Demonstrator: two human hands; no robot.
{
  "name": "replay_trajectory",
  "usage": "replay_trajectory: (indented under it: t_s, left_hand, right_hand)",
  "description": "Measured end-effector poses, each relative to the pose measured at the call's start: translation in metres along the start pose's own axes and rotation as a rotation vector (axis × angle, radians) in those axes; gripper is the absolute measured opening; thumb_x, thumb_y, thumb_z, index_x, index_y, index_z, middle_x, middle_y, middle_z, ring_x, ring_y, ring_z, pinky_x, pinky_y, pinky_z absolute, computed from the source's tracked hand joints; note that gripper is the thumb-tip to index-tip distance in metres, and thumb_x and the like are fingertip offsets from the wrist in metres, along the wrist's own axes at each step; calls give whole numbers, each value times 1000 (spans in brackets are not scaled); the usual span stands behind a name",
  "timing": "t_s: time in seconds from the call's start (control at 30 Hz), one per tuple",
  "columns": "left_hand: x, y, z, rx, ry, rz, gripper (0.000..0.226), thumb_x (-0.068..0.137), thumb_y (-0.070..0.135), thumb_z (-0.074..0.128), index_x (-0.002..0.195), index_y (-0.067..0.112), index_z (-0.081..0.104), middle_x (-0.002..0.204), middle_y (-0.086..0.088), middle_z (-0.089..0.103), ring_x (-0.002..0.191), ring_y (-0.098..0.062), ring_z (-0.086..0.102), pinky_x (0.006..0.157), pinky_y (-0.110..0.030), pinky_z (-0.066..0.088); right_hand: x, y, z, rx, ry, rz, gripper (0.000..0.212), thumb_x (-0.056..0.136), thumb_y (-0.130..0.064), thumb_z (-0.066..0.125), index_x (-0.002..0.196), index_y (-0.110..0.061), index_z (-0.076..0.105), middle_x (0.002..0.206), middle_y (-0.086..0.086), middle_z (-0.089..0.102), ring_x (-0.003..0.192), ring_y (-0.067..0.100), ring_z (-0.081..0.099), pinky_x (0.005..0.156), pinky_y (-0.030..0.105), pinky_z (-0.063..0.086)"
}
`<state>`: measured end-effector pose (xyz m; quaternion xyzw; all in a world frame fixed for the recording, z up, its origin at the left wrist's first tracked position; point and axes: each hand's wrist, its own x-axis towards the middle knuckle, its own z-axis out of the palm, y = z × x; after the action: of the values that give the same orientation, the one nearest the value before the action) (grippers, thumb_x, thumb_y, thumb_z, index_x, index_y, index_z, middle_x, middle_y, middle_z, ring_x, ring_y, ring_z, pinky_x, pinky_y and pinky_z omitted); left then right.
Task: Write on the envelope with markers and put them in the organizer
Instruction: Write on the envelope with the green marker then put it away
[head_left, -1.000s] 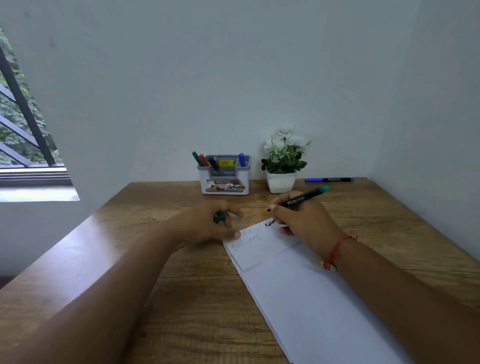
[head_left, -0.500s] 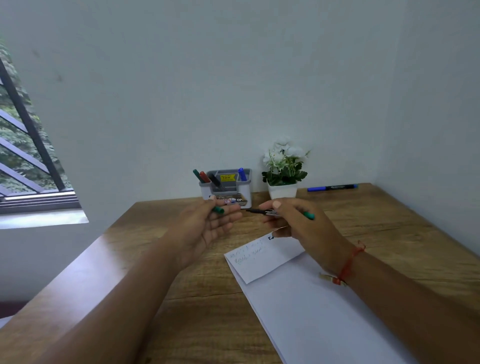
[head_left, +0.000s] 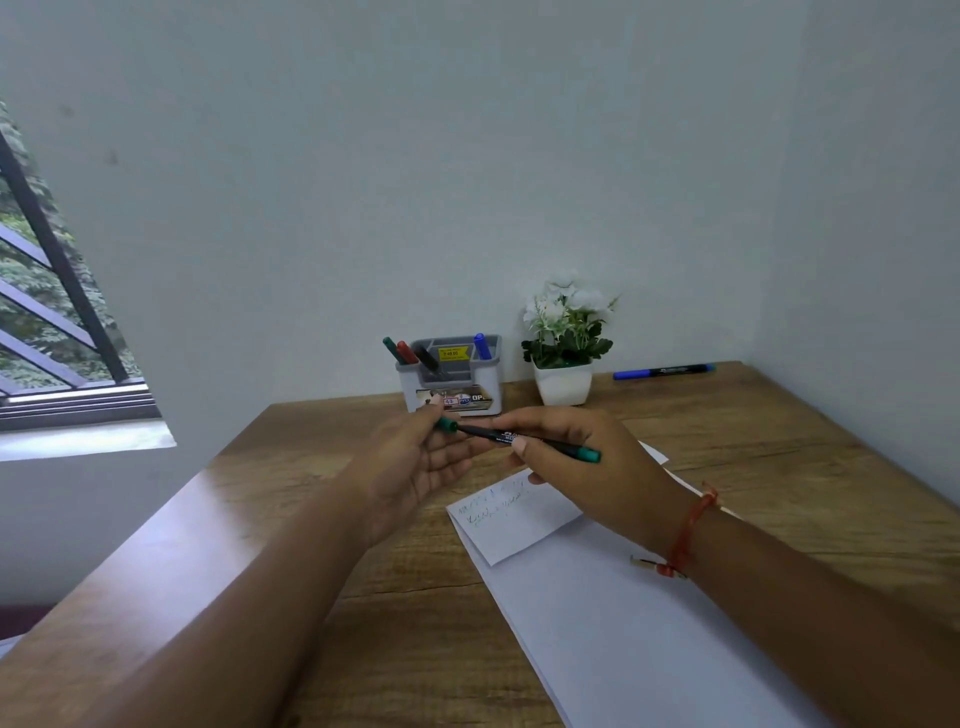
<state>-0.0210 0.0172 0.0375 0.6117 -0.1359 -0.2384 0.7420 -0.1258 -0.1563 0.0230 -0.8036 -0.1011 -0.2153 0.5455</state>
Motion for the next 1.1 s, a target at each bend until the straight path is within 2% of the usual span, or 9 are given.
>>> replay_trajectory:
  t_s: [0.07, 0.17, 0.3, 0.43, 0.6, 0.7, 0.8, 0.97, 1.1]
  left_hand:
    - [-2, 0, 3, 19, -8, 7, 40, 103, 36, 43, 126, 5, 57, 107, -13, 74, 100, -22, 72, 78, -31, 54]
    - [-3, 0, 6, 38, -22, 22, 42, 102, 36, 43, 126, 4, 56, 107, -14, 74, 99, -23, 72, 84, -33, 53]
    - [-3, 0, 6, 51, -27, 33, 45, 103, 39, 39, 123, 4, 57, 107, -16, 74, 101, -25, 72, 83, -33, 51]
    - [-4, -1, 6, 63, -32, 52, 40, 103, 36, 41, 117, 4, 61, 105, -17, 74, 98, -26, 72, 82, -34, 52]
    - [-4, -1, 4, -35, -40, 45, 30, 97, 29, 53, 107, 5, 69, 91, -15, 72, 80, -18, 70, 72, -28, 56]
    - [-4, -3, 3, -112, -78, 19, 29, 91, 26, 60, 106, 3, 70, 89, -14, 72, 78, -17, 70, 68, -25, 59]
    - [-5, -4, 6, -132, -110, 26, 27, 85, 24, 63, 101, 4, 70, 88, -14, 73, 78, -17, 71, 69, -25, 60]
    - [-6, -4, 10, -99, -117, 82, 26, 81, 21, 63, 101, 6, 69, 88, -13, 73, 78, -15, 71, 71, -25, 58]
    - [-7, -1, 10, -93, -146, 128, 33, 81, 19, 64, 110, 3, 67, 100, -16, 73, 87, -16, 71, 76, -26, 59]
  right_hand:
    - [-1, 0, 0, -10, -22, -10, 30, 98, -9, 61, 122, -21, 73, 106, -9, 77, 97, 3, 71, 79, 18, 54]
    - [-1, -1, 0, -33, -22, -27, 28, 96, -7, 63, 119, -19, 73, 102, -12, 77, 91, -4, 68, 78, 13, 50]
    - [0, 4, -1, -34, 11, 31, 19, 92, -14, 69, 106, -27, 65, 107, -14, 77, 95, 2, 72, 83, 18, 52]
    - [1, 5, 0, -48, 4, 21, 19, 91, -15, 72, 101, -28, 62, 106, -11, 78, 93, 2, 72, 79, 16, 51]
    - [2, 7, -2, -49, 91, 6, 10, 88, -16, 76, 96, -19, 72, 85, -11, 75, 78, -1, 67, 69, 15, 51]
    - [3, 6, -4, 14, 127, 5, 1, 88, -16, 76, 87, -15, 75, 72, -7, 69, 67, 1, 61, 61, 17, 49]
    - [4, 6, -7, 91, 147, 59, 9, 88, -18, 75, 80, -20, 74, 73, 2, 73, 65, 6, 62, 56, 19, 50]
    - [4, 4, -6, 178, 176, 139, 19, 91, -18, 72, 83, -1, 73, 74, 5, 75, 61, 7, 61, 54, 18, 49]
    - [4, -2, -9, 306, 159, 228, 20, 93, -24, 70, 82, -8, 73, 81, 12, 75, 63, 7, 60, 56, 19, 48]
